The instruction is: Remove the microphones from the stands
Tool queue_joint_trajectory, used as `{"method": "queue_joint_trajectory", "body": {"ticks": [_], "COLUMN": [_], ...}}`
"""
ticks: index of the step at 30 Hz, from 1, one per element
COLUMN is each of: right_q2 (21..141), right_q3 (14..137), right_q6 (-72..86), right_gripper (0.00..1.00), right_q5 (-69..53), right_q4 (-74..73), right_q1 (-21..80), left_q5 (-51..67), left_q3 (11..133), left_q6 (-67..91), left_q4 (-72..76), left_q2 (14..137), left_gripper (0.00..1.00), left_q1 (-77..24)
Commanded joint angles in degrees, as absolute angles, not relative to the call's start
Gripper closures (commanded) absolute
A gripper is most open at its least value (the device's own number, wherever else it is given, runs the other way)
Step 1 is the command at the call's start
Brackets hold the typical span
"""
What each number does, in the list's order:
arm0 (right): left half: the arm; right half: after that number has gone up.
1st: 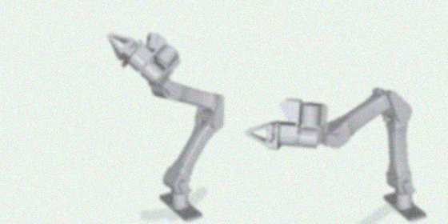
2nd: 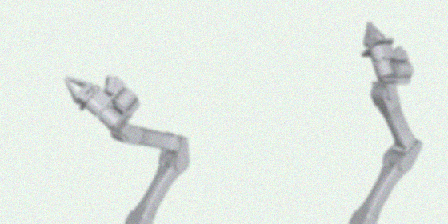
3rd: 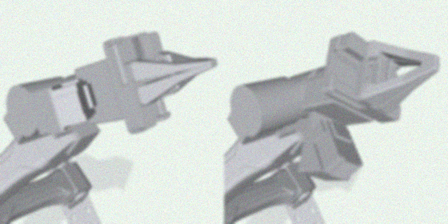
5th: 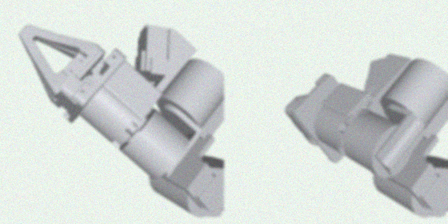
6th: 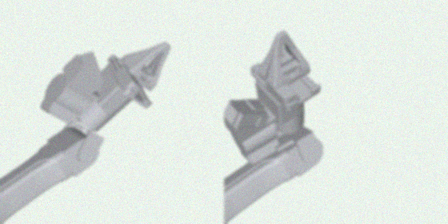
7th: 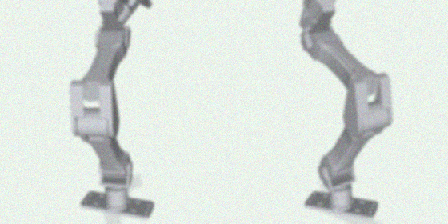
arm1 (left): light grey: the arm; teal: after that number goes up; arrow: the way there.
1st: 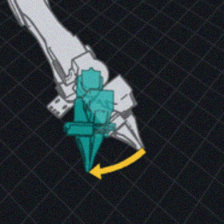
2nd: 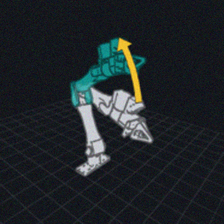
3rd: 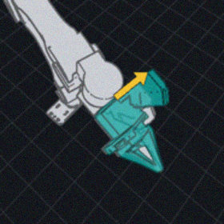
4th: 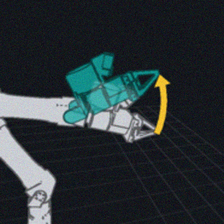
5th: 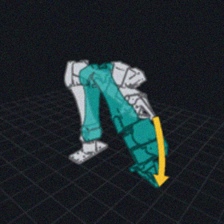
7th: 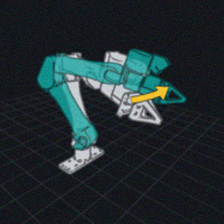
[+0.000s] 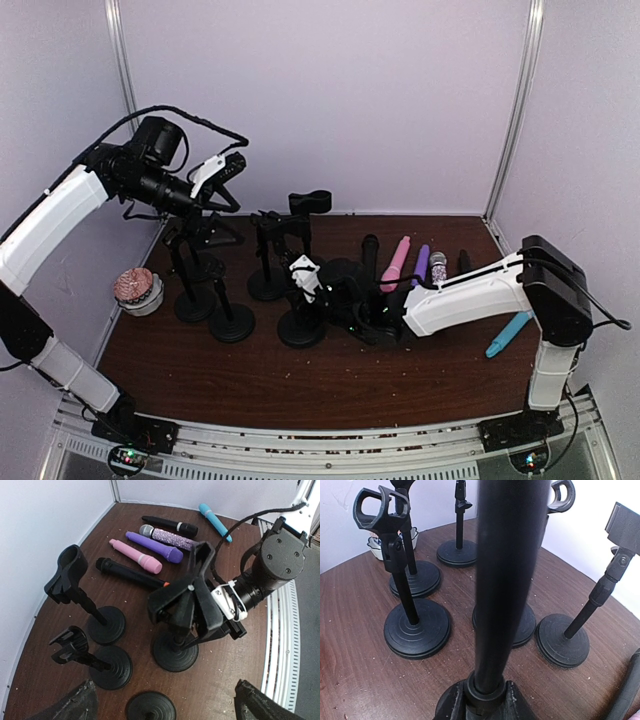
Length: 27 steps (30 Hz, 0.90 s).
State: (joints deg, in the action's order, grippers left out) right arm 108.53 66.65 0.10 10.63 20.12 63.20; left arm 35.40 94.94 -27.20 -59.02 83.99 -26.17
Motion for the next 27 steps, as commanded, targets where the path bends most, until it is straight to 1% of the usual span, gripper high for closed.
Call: {"method": "queue_joint_trajectory", "body": {"ticks": [1,4,10,13,20,22,24,27], "right_q2": [103.31,99.09,93.11,91.89,91.3,91.51,91.53,91.04], "right_q3": [68.61,68.13,71.07,73.31,76.13,77.21,77.63,77.06], "right_q6": [3.43,6.47,14.95,19.67,25.15,24.91,24.87,25.24], "right_gripper": [1.0,1.0,1.0,1.0,1.0,1.0,1.0,1.0], "right_q5": [12.14,9.63,3.51,1.84,-2.42,-2.62,-2.6,-2.47], "right_q4": [20.81,20.6,17.71,16.36,17.75,17.12,17.23,18.76], "right_q1": [63.39,63.24,62.76,62.76,63.09,63.33,63.39,63.41], "left_q5": [38.49,41.24,43.13,43.39,44.9,46.13,47.62,48.6], "left_q3": [92.16,89.56,86.69,86.22,87.74,87.96,87.91,87.19], "left_q6": [-28.13,-27.9,-27.23,-26.09,-24.99,-24.83,-24.45,-24.34], "left_q4": [-58.83,-57.69,-54.53,-52.33,-50.8,-50.8,-50.8,-50.84], "left_q2": [83.3,83.28,83.69,84.36,86.65,87.25,87.7,87.77], "left_gripper": [0.02,0.05,0.15,0.21,0.28,0.34,0.42,0.59], "left_q1": [-25.59,-25.65,-28.26,-29.91,-33.2,-33.63,-33.91,-34.07]}}
